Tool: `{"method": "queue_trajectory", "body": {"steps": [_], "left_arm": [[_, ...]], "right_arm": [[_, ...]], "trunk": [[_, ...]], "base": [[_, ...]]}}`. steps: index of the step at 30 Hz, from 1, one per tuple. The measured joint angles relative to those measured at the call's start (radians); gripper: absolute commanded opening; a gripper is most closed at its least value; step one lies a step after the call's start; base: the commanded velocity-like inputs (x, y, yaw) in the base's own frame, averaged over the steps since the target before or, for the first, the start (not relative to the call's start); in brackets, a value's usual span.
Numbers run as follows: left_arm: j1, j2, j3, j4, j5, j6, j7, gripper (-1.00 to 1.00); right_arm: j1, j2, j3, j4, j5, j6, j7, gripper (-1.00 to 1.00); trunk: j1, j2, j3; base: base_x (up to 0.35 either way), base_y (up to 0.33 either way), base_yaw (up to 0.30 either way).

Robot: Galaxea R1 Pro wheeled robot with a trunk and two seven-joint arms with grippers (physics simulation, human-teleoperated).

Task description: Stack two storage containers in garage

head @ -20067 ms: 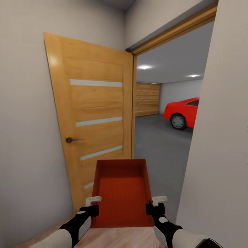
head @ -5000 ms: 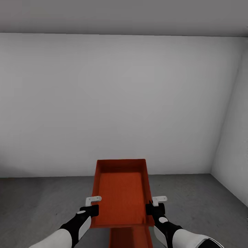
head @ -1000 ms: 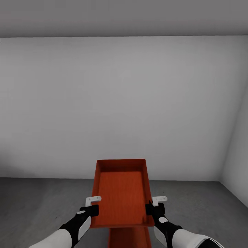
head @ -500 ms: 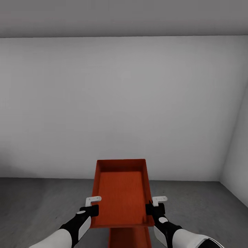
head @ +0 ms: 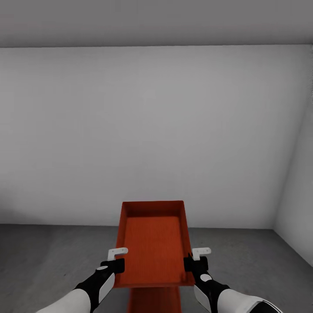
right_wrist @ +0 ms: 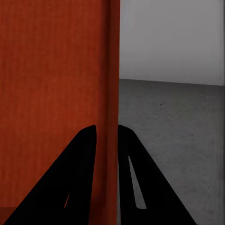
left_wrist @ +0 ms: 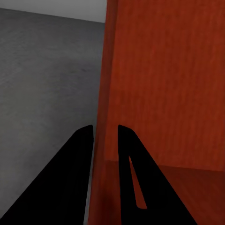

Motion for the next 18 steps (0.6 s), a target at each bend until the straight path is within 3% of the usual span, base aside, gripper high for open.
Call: {"method": "queue_trajectory", "body": {"steps": [18], "left_arm": [[0.000, -0.001, 0.000, 0.000, 0.000, 0.000, 0.001, -1.00]], "right_arm": [[0.000, 0.000, 0.002, 0.000, -0.002, 0.000, 0.000, -1.00]], "trunk": [[0.000, 0.000, -0.021]], "base": [[0.000, -0.008, 0.000]]}}
